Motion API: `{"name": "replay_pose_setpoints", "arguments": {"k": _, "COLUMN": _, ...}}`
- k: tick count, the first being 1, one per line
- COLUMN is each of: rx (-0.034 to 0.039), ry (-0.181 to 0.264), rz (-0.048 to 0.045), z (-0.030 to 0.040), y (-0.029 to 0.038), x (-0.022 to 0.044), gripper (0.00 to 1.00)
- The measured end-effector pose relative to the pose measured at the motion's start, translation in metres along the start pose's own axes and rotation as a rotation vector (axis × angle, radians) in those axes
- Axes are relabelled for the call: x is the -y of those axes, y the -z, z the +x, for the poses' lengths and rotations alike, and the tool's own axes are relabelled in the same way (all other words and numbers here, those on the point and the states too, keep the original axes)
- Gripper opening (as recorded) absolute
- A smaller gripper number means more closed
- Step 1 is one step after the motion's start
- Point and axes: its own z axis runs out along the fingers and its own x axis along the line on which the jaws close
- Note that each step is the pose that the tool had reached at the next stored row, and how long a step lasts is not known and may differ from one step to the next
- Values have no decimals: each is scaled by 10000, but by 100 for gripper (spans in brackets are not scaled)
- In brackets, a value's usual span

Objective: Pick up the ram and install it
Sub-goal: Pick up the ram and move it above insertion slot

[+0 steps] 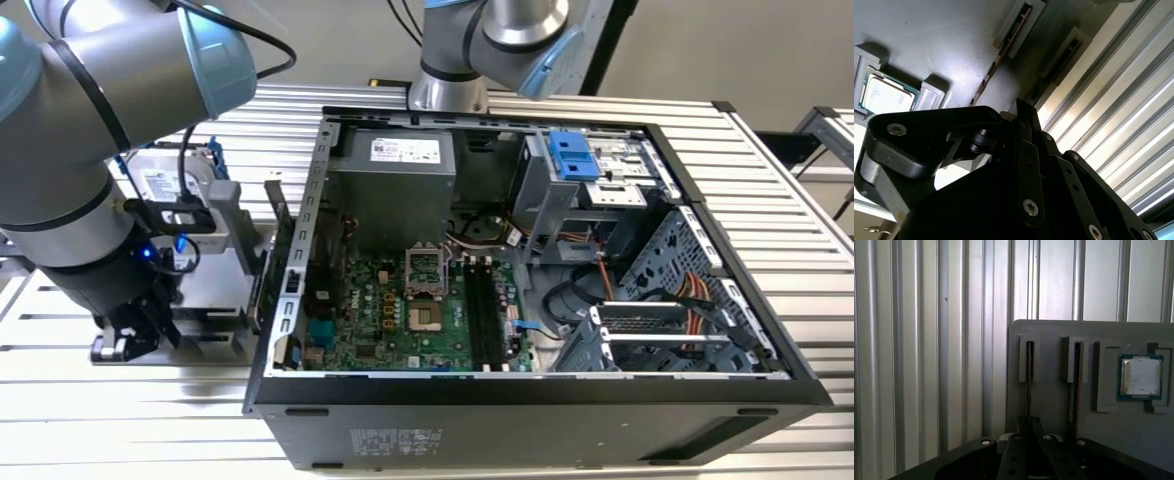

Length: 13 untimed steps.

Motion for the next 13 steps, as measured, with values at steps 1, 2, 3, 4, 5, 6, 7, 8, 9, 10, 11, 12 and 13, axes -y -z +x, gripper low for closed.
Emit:
{"name": "replay_pose_setpoints", "arguments": {"k": 1, "rx": 0, "ry": 9, "rz": 0, "z": 0, "y": 0, "x": 0, "gripper": 0}}
{"name": "replay_pose_setpoints", "arguments": {"k": 2, "rx": 0, "ry": 19, "rz": 1, "z": 0, "y": 0, "x": 0, "gripper": 0}}
{"name": "replay_pose_setpoints", "arguments": {"k": 3, "rx": 0, "ry": 27, "rz": 0, "z": 0, "y": 0, "x": 0, "gripper": 0}}
{"name": "replay_pose_setpoints", "arguments": {"k": 4, "rx": 0, "ry": 37, "rz": 0, "z": 0, "y": 0, "x": 0, "gripper": 0}}
{"name": "replay_pose_setpoints", "arguments": {"k": 5, "rx": 0, "ry": 47, "rz": 0, "z": 0, "y": 0, "x": 0, "gripper": 0}}
{"name": "replay_pose_setpoints", "arguments": {"k": 6, "rx": 0, "ry": 56, "rz": 0, "z": 0, "y": 0, "x": 0, "gripper": 0}}
{"name": "replay_pose_setpoints", "arguments": {"k": 7, "rx": 0, "ry": 64, "rz": 0, "z": 0, "y": 0, "x": 0, "gripper": 0}}
{"name": "replay_pose_setpoints", "arguments": {"k": 8, "rx": 0, "ry": 74, "rz": 0, "z": 0, "y": 0, "x": 0, "gripper": 0}}
{"name": "replay_pose_setpoints", "arguments": {"k": 9, "rx": 0, "ry": 83, "rz": 1, "z": 0, "y": 0, "x": 0, "gripper": 0}}
{"name": "replay_pose_setpoints", "arguments": {"k": 10, "rx": 0, "ry": 93, "rz": 0, "z": 0, "y": 0, "x": 0, "gripper": 0}}
{"name": "replay_pose_setpoints", "arguments": {"k": 11, "rx": 0, "ry": 93, "rz": 0, "z": 0, "y": 0, "x": 0, "gripper": 0}}
{"name": "replay_pose_setpoints", "arguments": {"k": 12, "rx": 1, "ry": 94, "rz": 1, "z": 0, "y": 0, "x": 0, "gripper": 0}}
{"name": "replay_pose_setpoints", "arguments": {"k": 13, "rx": 2, "ry": 94, "rz": 2, "z": -1, "y": 2, "x": 1, "gripper": 0}}
